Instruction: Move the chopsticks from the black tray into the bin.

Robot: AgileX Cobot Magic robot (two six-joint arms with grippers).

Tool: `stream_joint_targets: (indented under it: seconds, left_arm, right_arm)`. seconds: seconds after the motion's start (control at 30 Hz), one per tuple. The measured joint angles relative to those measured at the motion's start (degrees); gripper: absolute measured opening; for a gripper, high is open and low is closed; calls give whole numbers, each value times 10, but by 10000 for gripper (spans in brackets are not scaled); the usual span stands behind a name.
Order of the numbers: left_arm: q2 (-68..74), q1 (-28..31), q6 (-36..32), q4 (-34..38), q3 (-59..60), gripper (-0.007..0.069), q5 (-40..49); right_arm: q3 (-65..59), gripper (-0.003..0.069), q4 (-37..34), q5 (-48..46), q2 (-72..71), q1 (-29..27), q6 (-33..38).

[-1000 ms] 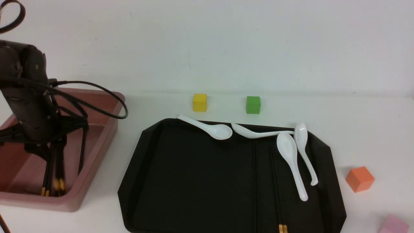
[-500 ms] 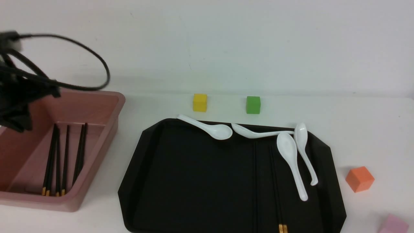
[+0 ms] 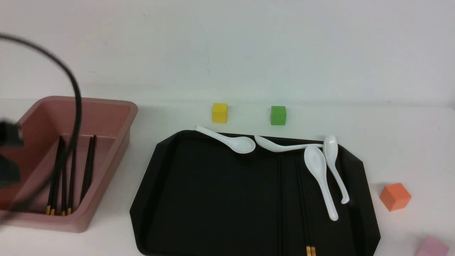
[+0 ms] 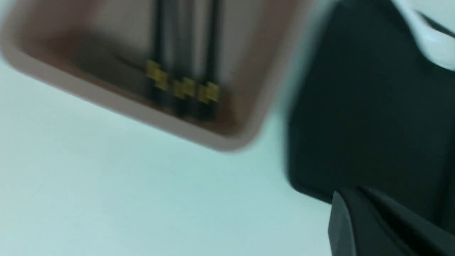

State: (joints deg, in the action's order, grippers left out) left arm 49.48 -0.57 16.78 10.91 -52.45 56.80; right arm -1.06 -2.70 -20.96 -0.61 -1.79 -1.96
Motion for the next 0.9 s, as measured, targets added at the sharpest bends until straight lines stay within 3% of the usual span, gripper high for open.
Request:
stream_joint_targets:
  seconds: [0.13, 0.33, 0.6, 0.9]
  left_arm:
    - [-104, 0, -63, 55, 128, -13, -46]
    - [-222, 0, -76, 134, 267, -13, -152]
    - [-261, 0, -77, 165, 319, -13, -275]
    - [-261, 0, -78, 167, 320, -13, -281]
  right_arm:
    - [0, 240, 0, 0, 0, 0, 0]
    - [0, 240, 0, 0, 0, 0, 0]
    - [0, 240, 0, 0, 0, 0, 0]
    - [0, 240, 0, 0, 0, 0, 0]
